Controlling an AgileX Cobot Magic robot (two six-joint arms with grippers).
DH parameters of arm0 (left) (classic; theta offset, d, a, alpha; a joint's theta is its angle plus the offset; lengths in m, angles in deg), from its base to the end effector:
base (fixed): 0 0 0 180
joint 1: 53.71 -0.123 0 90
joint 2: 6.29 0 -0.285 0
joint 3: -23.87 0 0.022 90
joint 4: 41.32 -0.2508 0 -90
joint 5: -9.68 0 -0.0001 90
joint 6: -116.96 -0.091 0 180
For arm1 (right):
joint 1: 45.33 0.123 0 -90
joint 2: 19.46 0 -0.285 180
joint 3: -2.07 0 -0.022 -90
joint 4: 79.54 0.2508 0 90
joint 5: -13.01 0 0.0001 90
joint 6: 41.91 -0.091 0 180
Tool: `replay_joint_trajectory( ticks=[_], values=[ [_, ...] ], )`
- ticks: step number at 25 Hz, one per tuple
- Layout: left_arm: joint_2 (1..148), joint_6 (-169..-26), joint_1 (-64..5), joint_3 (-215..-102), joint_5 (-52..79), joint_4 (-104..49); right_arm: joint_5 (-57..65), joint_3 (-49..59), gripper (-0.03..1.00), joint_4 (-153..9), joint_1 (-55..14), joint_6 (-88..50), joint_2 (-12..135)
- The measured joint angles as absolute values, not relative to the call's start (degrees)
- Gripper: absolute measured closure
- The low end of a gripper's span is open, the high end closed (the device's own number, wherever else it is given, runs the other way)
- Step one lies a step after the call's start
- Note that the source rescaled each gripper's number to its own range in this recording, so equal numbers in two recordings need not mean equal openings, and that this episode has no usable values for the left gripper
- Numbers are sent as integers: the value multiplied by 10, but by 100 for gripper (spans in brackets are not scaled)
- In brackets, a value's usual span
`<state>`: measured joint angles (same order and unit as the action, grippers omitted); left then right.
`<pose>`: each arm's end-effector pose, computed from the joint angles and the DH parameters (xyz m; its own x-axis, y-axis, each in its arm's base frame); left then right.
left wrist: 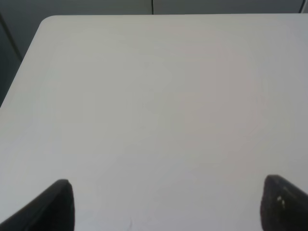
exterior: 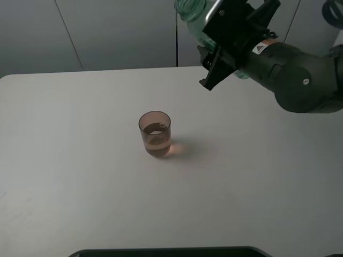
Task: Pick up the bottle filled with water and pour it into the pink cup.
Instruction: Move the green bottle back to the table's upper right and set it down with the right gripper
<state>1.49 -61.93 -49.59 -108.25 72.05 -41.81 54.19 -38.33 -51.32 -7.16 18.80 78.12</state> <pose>-0.0074 0.0012 0.2784 -0.4697 0.0184 -0.8827 0.0579 0.9983 -0.0100 0.2588 0.1674 0.2183 0.1065 -0.6723 -0.7326 -0.3587 0.6611 -0.6589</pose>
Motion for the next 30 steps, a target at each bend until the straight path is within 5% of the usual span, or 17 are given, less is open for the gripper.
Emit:
replay_joint_trajectory(
  ticks=[6,13,21,30],
  values=[
    [15,-619,-496,-1082,721,-418,542,-383,97,-481,-95,77,737],
    [15,-619,-496,-1082,721,-419,519,-382,97,-474,-244,-87,727],
    [15,-619,-496,-1082,721,-419,480,-334,97,-600,-420,-311,746],
    [14,-619,-496,-1082,721,-419,499,-277,97,-760,-487,-404,885]
  ],
)
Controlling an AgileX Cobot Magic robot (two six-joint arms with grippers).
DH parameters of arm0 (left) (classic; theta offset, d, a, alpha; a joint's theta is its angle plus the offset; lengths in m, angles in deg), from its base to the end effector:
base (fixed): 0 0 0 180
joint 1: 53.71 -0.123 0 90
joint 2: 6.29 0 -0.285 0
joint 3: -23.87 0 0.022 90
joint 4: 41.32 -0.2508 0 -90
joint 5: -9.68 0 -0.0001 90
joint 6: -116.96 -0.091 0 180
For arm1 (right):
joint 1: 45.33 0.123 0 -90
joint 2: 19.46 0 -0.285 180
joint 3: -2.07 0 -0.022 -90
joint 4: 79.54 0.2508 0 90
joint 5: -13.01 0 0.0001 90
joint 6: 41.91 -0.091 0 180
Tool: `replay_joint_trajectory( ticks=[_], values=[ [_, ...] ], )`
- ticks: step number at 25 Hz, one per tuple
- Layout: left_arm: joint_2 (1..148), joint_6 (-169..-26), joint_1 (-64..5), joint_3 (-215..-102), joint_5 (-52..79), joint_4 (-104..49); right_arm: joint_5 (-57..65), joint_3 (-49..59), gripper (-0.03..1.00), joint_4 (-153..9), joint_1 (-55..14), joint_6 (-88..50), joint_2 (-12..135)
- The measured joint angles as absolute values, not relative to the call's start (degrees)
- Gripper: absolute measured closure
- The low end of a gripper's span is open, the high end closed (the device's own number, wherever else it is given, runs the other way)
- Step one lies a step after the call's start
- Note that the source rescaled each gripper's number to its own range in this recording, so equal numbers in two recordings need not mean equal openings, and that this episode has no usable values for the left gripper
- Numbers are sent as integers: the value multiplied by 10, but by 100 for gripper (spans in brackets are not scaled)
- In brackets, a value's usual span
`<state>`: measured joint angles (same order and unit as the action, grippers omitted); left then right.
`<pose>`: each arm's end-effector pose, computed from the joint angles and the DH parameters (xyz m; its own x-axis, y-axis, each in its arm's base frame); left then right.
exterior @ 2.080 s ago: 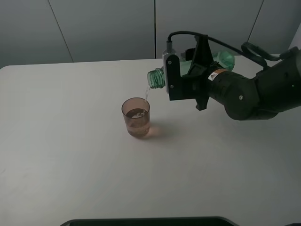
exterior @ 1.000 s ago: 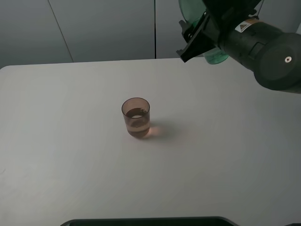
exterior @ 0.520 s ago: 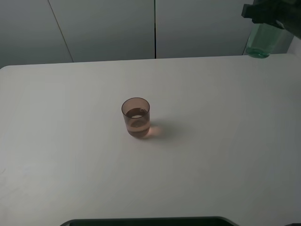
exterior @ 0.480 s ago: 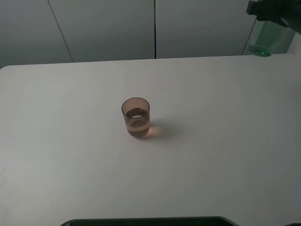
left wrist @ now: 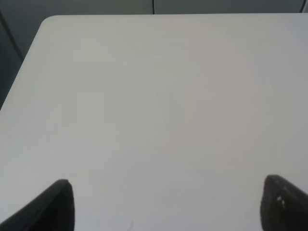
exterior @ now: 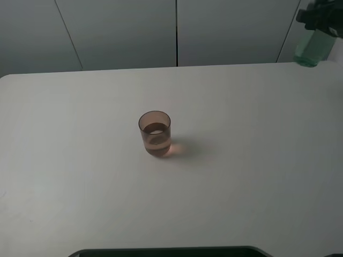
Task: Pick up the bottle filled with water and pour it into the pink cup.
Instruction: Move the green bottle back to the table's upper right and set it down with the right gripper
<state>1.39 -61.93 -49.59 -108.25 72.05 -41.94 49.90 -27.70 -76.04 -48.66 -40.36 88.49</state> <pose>-0.0076 0.0014 0.2784 -0.4680 0.0193 -0.8835 0.0567 0.9984 -0.0082 0.3613 -0.0244 0.2061 -0.1864 0.0327 -0.9819 0.0981 0.9951 0.0145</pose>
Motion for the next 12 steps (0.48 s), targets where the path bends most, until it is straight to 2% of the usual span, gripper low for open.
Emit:
replay_joint_trajectory(
  ticks=[12],
  values=[
    [15,-619,-496,-1082,721,-419,522,-202,97,-878,-488,-441,1059]
  ],
)
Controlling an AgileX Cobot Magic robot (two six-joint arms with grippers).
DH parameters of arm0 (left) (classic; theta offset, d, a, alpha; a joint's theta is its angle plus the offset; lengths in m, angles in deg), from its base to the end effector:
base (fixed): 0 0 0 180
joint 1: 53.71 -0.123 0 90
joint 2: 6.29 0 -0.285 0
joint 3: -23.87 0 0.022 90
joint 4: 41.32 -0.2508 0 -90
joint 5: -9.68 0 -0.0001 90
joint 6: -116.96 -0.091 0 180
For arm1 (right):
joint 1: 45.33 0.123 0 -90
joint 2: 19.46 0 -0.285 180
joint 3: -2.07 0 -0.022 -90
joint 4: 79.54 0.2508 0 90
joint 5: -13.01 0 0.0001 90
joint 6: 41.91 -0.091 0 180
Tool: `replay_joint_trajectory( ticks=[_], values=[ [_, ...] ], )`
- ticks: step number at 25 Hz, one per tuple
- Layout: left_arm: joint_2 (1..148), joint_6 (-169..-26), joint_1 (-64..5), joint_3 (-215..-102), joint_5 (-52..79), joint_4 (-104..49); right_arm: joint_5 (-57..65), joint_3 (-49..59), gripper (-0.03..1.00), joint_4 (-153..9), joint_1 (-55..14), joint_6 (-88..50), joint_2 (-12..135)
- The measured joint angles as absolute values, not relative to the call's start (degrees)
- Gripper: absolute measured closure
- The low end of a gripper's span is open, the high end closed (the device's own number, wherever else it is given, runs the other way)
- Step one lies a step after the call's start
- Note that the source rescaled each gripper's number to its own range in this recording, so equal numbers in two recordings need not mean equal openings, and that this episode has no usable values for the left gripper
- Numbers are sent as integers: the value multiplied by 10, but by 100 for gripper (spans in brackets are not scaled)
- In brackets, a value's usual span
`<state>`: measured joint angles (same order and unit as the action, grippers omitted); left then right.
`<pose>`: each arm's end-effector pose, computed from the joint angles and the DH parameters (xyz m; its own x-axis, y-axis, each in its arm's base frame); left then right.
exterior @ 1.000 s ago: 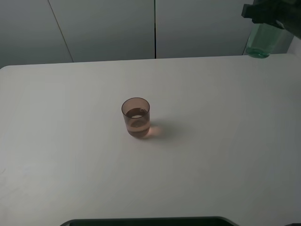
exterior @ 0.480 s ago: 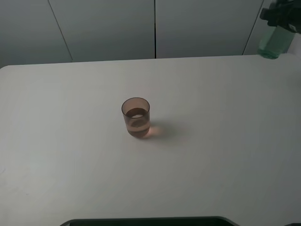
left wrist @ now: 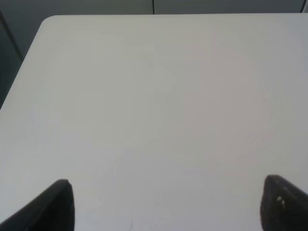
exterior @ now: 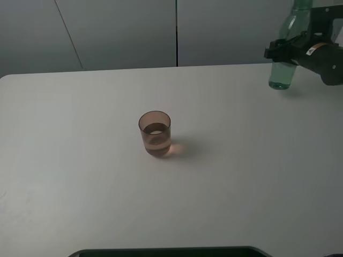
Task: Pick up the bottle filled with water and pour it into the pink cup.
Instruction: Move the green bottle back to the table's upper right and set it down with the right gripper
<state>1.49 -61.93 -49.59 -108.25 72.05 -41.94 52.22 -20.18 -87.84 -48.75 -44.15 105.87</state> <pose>-0.0073 0.0014 0.2784 -0.4696 0.0194 -0.8827 0.0567 0.9984 -0.0082 0.4034 -0.0158 0.1265 -0.3166 -0.0543 -0.9470 -0.0503 0.9979 -0.0404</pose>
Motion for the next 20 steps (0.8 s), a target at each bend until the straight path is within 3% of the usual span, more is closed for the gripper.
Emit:
replay_joint_trajectory(
  ticks=[20],
  values=[
    [15,-618,-496,-1082,721,-419,557,-191,97,-890,-488,-455,1093]
  ],
)
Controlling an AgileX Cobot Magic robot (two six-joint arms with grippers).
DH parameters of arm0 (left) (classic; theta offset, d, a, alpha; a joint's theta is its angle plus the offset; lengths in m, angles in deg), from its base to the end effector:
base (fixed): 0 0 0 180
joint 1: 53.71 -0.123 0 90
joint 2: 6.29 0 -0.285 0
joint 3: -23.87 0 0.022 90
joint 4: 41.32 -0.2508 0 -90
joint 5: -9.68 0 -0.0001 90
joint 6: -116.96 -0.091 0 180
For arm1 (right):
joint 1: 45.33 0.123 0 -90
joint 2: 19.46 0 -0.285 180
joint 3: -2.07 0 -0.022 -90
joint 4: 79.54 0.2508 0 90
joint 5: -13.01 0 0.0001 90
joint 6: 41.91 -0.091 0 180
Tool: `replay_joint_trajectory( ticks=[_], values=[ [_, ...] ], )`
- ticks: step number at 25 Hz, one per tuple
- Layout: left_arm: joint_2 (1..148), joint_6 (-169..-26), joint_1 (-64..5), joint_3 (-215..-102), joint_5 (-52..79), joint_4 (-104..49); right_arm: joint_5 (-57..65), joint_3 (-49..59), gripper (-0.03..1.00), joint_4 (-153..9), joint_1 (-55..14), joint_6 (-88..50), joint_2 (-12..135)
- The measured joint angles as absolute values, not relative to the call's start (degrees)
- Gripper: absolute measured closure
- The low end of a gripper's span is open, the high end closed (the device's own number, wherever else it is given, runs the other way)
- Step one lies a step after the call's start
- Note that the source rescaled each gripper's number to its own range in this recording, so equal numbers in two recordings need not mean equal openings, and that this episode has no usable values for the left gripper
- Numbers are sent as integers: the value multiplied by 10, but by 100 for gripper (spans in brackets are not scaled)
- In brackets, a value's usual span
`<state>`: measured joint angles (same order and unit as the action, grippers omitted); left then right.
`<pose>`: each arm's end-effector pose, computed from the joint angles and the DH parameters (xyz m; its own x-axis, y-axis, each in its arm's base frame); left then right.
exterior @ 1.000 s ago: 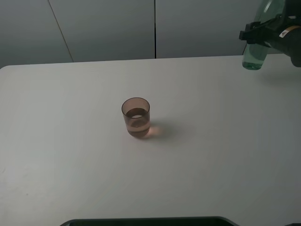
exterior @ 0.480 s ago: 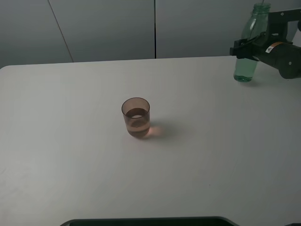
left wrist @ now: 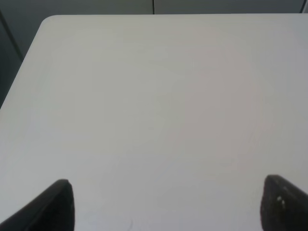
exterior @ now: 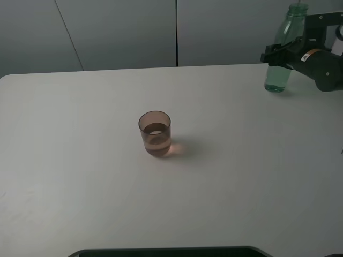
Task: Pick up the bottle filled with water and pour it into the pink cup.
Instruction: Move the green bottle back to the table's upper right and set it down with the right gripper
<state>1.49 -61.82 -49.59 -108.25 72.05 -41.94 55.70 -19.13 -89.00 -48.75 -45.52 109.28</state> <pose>-0.0073 0.0014 0.2784 -0.4697 0.0175 -0.8827 0.0558 0.9984 -0.0099 0.4090 -0.0143 0.1117 -0.2992 -0.0407 -0.9533 -0.0644 0.9977 -0.0223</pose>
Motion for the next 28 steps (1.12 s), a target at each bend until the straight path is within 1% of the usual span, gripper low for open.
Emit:
replay_joint_trajectory(
  ticks=[6,25,26,27,28],
  values=[
    [15,-617,-496,-1082,721,-419,560,-181,97,-878,-488,-455,1113],
    [15,-619,-496,-1082,721,-419,550,-178,97,-845,-488,-454,1113],
    [15,-619,-496,-1082,721,-419,550,-178,87,-845,-488,-455,1113],
    [15,-619,-496,-1082,721,-419,552,-178,65,-845,-488,-457,1113],
    [15,-619,-496,-1082,721,-419,554,-178,34,-845,-488,-457,1113]
  ],
)
